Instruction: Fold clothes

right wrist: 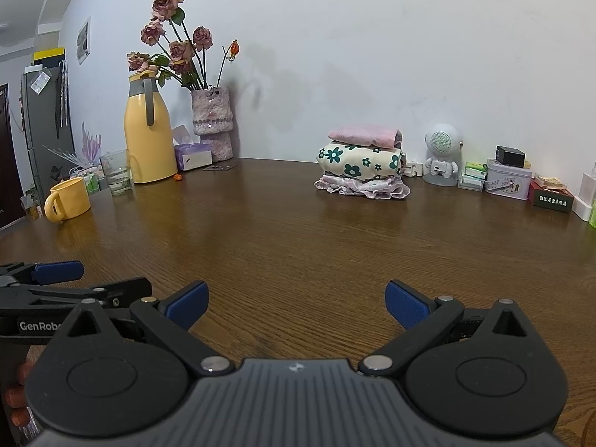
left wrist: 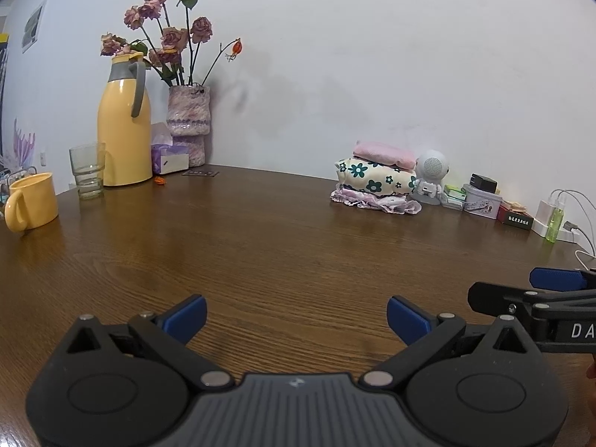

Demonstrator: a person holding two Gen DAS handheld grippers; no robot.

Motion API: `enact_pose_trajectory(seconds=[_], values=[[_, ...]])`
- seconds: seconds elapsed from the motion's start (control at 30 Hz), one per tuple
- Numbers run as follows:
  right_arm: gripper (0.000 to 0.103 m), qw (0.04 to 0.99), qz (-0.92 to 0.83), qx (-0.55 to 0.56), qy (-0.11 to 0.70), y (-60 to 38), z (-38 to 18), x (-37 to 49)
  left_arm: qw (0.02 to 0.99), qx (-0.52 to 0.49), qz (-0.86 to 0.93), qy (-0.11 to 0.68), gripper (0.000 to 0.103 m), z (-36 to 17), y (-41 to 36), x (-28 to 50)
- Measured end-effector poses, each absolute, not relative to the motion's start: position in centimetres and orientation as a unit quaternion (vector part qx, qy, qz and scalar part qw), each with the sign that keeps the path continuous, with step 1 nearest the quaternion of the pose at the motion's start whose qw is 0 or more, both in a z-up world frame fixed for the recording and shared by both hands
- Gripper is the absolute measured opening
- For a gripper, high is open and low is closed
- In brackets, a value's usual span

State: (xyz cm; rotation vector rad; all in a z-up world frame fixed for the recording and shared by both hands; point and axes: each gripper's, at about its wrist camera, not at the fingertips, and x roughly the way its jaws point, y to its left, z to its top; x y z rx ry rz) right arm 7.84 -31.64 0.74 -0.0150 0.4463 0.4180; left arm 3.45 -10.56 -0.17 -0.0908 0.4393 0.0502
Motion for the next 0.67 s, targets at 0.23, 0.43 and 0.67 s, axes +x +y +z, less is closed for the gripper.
enact_pose_trajectory(seconds=[0.23,0.43,0.67], values=[[0.103,0.953,0.205,-0.007,0.222,-31.66,0.68,7.90,0.975,-0.045,0.025,0.218,0.103,-0.32,-10.46,3.35],[0.103,0.953,0.206,-0.007,0.223,-31.75,0.60,7.97,0.975,-0.040,0.025,0.217,0.103,-0.35,-10.65,3.22],[0.103,0.953,0.205,-0.007,0.225,-31.77,0.58,8.09,0.976,-0.043,0.017,0.214,0.103,-0.44,-10.78,2.99]])
